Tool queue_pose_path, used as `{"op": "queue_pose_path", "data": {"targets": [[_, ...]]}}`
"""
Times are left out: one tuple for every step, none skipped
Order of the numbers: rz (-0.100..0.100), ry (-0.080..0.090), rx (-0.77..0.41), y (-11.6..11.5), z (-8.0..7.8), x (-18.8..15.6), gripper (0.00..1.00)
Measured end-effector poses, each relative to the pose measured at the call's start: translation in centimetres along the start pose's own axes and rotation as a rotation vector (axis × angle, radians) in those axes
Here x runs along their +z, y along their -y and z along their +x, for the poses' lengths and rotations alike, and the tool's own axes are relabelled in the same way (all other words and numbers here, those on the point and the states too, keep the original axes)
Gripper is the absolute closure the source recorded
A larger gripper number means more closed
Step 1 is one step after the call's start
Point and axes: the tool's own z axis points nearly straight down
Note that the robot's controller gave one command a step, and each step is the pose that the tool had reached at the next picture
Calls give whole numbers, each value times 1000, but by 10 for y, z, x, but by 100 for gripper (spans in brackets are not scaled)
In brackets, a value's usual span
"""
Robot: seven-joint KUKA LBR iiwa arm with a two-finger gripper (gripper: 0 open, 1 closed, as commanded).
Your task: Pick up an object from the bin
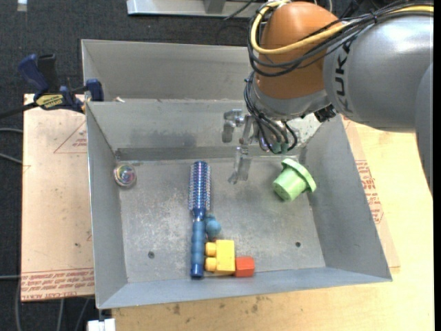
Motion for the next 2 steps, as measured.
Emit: {"op": "queue_pose_path", "data": {"targets": [[0,-2,-519,-43,-17,119,0],[-1,-1,-1020,-48,-17,149,0]]}}
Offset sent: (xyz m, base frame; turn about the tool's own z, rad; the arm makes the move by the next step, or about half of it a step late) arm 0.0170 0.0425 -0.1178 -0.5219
